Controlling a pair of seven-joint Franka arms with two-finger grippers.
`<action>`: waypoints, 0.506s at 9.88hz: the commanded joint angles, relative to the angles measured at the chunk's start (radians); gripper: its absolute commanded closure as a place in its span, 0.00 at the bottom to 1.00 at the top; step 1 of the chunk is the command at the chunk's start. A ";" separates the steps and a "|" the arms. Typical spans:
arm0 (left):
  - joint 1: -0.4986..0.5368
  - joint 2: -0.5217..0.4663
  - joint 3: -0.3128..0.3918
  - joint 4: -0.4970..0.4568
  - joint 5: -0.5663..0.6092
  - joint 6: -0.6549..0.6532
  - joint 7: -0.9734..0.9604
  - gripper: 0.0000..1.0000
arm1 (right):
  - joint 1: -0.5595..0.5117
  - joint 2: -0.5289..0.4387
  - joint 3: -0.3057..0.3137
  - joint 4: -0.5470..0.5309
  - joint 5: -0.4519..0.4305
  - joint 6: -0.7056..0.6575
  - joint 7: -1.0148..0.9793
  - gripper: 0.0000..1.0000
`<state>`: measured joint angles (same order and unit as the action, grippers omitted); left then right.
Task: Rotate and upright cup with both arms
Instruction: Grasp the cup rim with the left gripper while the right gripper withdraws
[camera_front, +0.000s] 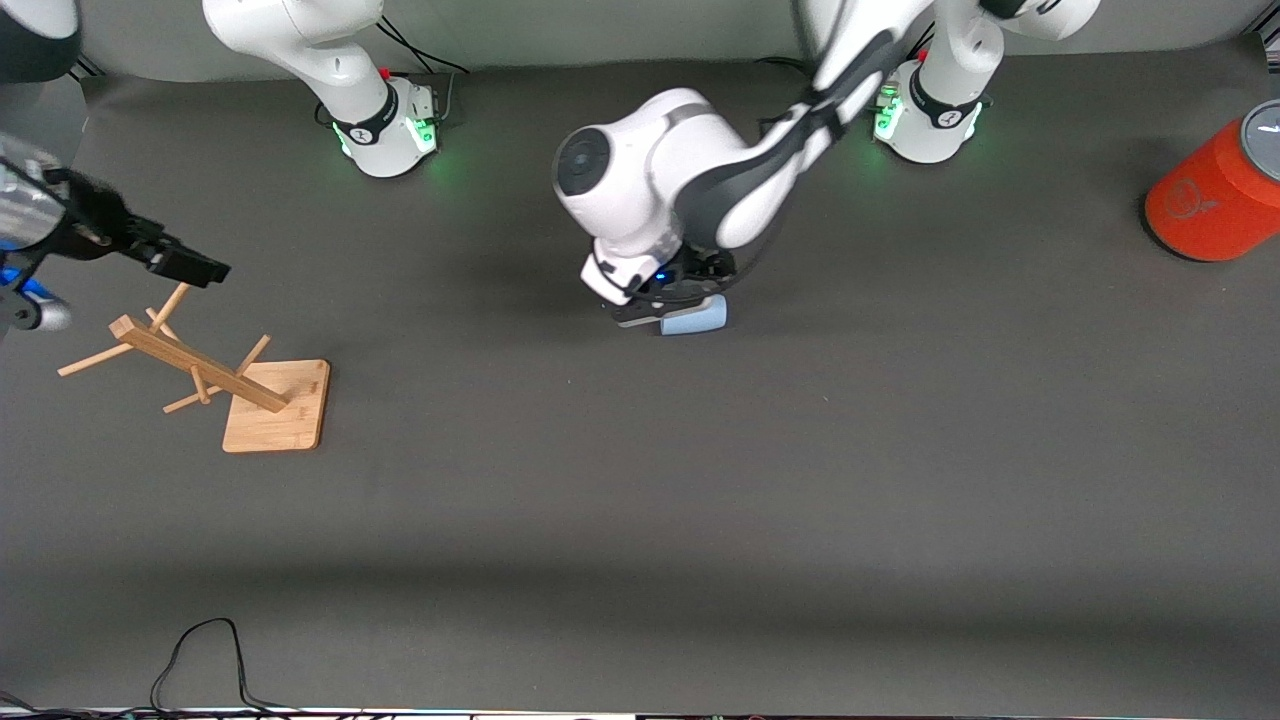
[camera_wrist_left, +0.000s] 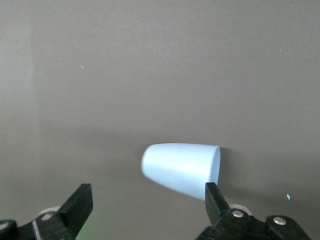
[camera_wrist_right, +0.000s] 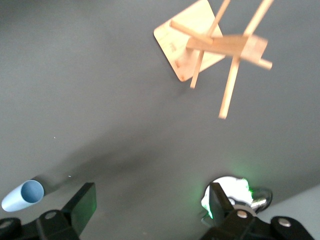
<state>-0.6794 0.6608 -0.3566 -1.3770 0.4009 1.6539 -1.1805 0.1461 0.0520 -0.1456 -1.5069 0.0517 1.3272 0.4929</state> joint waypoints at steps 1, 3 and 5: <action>-0.080 0.124 0.031 0.090 0.048 -0.037 -0.042 0.00 | -0.103 -0.018 0.095 -0.033 -0.004 0.064 -0.142 0.00; -0.112 0.167 0.050 0.090 0.068 -0.040 -0.045 0.00 | -0.117 -0.024 0.095 -0.067 -0.032 0.156 -0.335 0.00; -0.114 0.195 0.050 0.090 0.094 -0.042 -0.045 0.10 | -0.119 -0.021 0.092 -0.070 -0.055 0.193 -0.428 0.00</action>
<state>-0.7729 0.8327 -0.3205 -1.3311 0.4681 1.6464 -1.2176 0.0383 0.0526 -0.0660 -1.5522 0.0224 1.4891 0.1323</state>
